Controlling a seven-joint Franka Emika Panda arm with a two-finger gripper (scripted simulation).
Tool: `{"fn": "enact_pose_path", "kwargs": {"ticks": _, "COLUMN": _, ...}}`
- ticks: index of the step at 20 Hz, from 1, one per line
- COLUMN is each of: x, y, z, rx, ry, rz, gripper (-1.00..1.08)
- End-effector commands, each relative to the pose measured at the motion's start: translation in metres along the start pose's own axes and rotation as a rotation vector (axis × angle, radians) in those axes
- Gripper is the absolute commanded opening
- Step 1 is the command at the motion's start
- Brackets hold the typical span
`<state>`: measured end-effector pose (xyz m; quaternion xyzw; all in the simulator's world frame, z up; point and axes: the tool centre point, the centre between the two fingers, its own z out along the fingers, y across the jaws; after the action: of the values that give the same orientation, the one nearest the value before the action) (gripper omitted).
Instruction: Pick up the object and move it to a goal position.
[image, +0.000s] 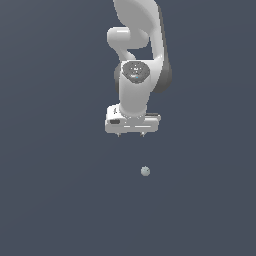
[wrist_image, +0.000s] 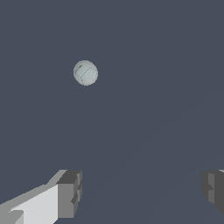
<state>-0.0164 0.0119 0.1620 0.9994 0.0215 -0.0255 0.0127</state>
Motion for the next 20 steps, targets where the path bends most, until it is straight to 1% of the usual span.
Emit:
{"fn": "enact_pose_path", "kwargs": {"ticks": 1, "x": 0.0, "y": 0.0, "z": 0.0, "rx": 0.0, "ry": 0.0, "rz": 0.001, "gripper": 1.0}}
{"fn": "enact_pose_path", "kwargs": {"ticks": 6, "x": 0.005, "y": -0.002, "z": 0.002, "rx": 0.001, "ry": 0.002, "rz": 0.025, "gripper": 1.0}}
{"fn": "enact_pose_path", "kwargs": {"ticks": 11, "x": 0.017, "y": -0.007, "z": 0.008, "rx": 0.005, "ry": 0.007, "rz": 0.078, "gripper": 1.0}}
{"fn": "enact_pose_path", "kwargs": {"ticks": 20, "x": 0.053, "y": -0.024, "z": 0.03, "rx": 0.015, "ry": 0.02, "rz": 0.249, "gripper": 1.0}}
